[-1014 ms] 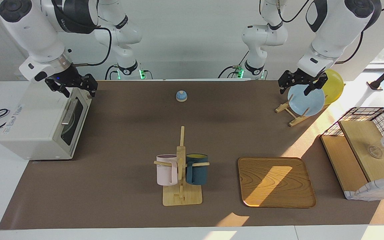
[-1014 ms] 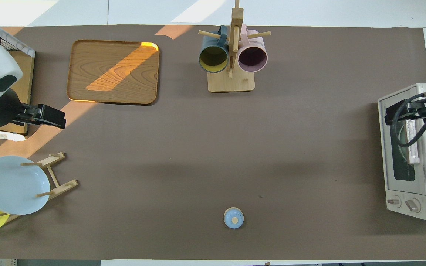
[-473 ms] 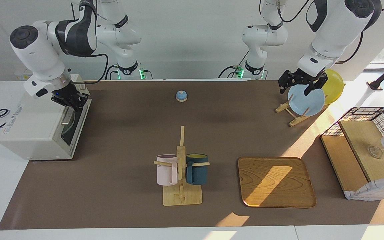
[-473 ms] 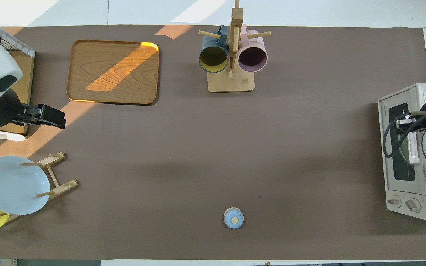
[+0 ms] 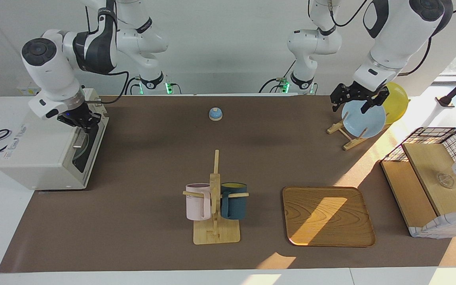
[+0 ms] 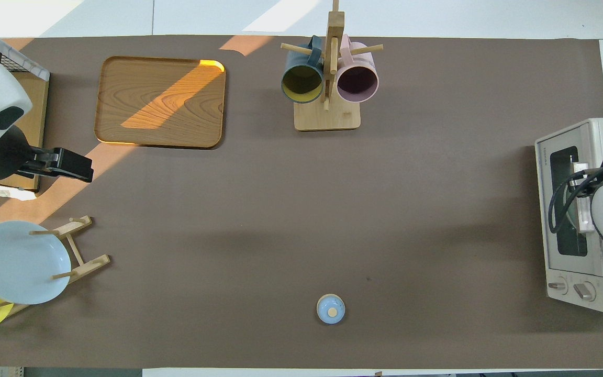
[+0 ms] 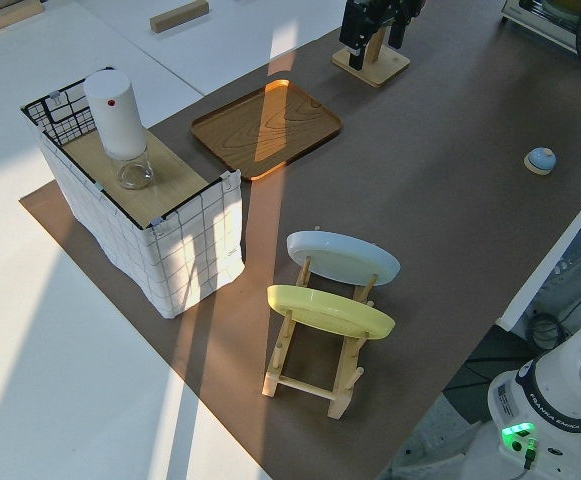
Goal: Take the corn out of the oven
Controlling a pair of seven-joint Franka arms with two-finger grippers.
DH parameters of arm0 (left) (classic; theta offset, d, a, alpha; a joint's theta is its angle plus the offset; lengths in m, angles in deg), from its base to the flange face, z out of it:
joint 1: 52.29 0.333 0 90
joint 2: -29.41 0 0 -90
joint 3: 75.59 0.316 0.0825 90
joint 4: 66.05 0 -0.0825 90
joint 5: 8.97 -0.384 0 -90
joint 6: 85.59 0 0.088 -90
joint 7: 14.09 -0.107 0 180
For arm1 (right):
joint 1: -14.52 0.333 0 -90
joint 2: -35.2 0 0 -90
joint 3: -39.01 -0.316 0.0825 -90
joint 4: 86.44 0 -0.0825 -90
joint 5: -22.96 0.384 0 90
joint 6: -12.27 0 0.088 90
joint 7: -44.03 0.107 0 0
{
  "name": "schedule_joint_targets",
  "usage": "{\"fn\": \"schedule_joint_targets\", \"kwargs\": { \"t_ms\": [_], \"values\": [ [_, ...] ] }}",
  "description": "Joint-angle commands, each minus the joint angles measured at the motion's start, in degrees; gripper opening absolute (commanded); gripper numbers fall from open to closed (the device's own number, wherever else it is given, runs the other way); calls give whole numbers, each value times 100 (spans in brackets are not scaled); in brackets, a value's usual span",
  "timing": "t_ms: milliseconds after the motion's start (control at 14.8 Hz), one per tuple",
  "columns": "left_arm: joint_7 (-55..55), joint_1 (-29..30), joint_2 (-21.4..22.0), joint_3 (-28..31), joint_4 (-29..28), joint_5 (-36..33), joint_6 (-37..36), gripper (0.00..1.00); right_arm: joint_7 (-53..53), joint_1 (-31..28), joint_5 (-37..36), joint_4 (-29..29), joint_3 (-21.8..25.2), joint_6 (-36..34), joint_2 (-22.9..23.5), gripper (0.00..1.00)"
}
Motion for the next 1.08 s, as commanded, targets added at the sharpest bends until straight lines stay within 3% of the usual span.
{"fn": "schedule_joint_targets", "kwargs": {
  "t_ms": [0,338,608,1014],
  "values": [
    [-62,67,79,-43,-72,-57,54,100,-326,-126,-223,-268,-25,228,-117,0],
    [-62,67,79,-43,-72,-57,54,100,-344,-135,-224,-418,-34,289,-134,0],
    [-62,67,79,-43,-72,-57,54,100,-169,-29,-153,-943,-51,1052,-117,0],
    [-62,67,79,-43,-72,-57,54,100,736,454,91,-1094,-51,1634,374,0]
  ]
}}
